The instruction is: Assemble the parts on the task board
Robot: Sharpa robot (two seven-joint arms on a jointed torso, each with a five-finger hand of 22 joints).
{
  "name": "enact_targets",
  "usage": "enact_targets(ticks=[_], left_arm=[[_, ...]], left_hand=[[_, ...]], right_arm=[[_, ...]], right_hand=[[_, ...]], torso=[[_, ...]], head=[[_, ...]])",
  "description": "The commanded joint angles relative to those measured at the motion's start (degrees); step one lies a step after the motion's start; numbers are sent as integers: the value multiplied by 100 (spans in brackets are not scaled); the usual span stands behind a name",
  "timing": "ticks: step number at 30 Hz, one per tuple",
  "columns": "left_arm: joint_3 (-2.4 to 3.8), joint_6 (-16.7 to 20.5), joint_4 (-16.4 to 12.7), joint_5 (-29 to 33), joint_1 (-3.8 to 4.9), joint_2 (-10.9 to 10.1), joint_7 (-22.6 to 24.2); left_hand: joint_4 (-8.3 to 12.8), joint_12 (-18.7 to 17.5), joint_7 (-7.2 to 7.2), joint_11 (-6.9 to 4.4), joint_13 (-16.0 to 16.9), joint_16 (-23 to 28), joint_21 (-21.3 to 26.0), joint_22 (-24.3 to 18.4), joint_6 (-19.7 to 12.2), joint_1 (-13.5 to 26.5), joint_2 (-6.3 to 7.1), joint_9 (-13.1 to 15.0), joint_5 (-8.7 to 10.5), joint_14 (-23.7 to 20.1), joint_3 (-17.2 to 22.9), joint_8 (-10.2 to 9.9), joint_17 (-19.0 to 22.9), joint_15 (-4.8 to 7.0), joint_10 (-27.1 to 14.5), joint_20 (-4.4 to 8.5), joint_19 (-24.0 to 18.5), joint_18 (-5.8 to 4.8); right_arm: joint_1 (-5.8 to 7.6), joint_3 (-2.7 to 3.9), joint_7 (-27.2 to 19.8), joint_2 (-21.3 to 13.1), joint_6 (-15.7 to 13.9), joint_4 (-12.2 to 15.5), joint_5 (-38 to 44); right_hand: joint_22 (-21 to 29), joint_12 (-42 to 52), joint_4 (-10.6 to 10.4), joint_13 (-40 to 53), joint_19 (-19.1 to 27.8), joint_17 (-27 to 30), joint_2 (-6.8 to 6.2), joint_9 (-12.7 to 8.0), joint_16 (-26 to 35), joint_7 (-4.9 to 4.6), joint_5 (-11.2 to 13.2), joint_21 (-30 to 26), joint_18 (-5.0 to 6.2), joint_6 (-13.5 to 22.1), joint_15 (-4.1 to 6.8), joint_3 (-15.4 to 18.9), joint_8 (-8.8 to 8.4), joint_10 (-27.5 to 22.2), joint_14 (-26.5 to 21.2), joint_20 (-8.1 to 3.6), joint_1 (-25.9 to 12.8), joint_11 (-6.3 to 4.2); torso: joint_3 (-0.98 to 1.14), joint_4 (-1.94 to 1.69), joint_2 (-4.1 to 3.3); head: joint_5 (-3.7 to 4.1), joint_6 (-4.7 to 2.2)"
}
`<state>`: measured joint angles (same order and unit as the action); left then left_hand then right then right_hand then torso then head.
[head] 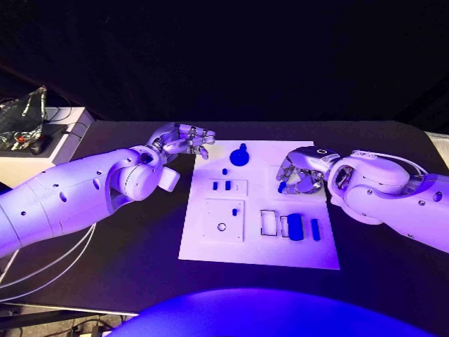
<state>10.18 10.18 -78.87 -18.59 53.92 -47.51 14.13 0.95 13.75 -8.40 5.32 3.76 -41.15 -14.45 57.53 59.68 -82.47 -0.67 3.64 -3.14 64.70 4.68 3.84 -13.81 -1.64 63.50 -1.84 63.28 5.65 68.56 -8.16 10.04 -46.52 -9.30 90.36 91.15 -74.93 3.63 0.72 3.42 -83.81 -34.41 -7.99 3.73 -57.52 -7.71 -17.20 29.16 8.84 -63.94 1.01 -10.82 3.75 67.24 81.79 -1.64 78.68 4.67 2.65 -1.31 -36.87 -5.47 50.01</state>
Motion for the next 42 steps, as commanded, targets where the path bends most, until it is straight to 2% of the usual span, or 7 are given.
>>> enact_targets(ticks=[1,12,14,23,27,32,42], left_arm=[[5,-82,-16,17,-2,6,84],[5,-79,-15,17,-2,5,82],[5,-78,-15,17,-2,3,81],[5,-116,-15,58,-2,0,79],[5,-116,-17,65,-2,-3,78],[5,-104,-18,68,-2,-6,77],[5,-91,-13,69,-2,-12,78]], left_hand=[[3,-21,2,14,-2,22,20,6,11,-16,10,7,1,21,-3,-11,-6,-11,2,-12,14,26],[3,-21,2,14,-2,22,20,6,11,-16,10,7,1,21,-3,-11,-6,-11,2,-12,14,26],[3,-21,2,14,-2,22,20,6,11,-16,10,7,1,21,-3,-11,-6,-11,2,-12,14,26],[5,-21,0,15,-2,26,39,18,10,-13,13,6,1,17,-14,-13,-11,-12,1,-12,19,24],[5,-21,0,15,-2,26,39,18,10,-13,13,6,1,17,-14,-13,-11,-12,1,-12,19,24],[4,-21,-2,16,-2,27,44,19,8,-15,3,7,1,17,-10,-12,-11,-13,1,-12,18,23],[4,-21,-2,16,-2,27,44,19,8,-15,3,7,1,17,-10,-12,-11,-13,1,-12,18,23]], right_arm=[[-14,-5,-55,28,172,-6,86],[-32,-14,-15,70,213,-45,108],[-33,-15,-3,72,218,-46,110],[-38,-18,55,86,248,-53,177],[-40,-19,81,93,212,-52,223],[-45,-20,68,88,-47,-15,283],[-50,-17,172,-4,-551,160,506]], right_hand=[[-246,-20,10,-3,-312,11,-30,-3,-35,18,-29,30,24,-57,9,-83,-19,57,-19,-31,-92,4],[-294,-23,132,-4,-316,16,68,-1,-75,55,-55,148,-2,-217,48,-481,-17,225,-20,-66,-197,-50],[-304,-24,145,-4,-316,13,109,0,-81,68,225,168,-8,-249,55,-663,-18,261,-20,-74,-171,-71],[-330,-23,207,-3,-314,9,23,2,-80,66,209,182,-23,-284,63,-1010,-14,294,-23,-85,-268,-71],[-345,-23,261,-2,-313,3,163,8,-84,80,243,209,-28,-345,75,-1117,-7,349,-24,-91,-212,-91],[-444,-27,397,3,-328,-41,441,25,-125,128,549,533,-99,-545,124,-1431,10,574,-15,-136,-92,-163],[-473,-24,516,5,-309,-122,469,42,-138,159,858,726,-164,-664,158,-1640,4,729,-32,-189,-137,-212]], torso=[[5,1,0],[4,2,-1],[4,2,-2],[2,3,1],[0,3,0],[1,1,0],[3,6,1]], head=[[2,-1],[12,-1],[12,-1],[6,-1],[11,-1],[4,-1],[-5,-1]])
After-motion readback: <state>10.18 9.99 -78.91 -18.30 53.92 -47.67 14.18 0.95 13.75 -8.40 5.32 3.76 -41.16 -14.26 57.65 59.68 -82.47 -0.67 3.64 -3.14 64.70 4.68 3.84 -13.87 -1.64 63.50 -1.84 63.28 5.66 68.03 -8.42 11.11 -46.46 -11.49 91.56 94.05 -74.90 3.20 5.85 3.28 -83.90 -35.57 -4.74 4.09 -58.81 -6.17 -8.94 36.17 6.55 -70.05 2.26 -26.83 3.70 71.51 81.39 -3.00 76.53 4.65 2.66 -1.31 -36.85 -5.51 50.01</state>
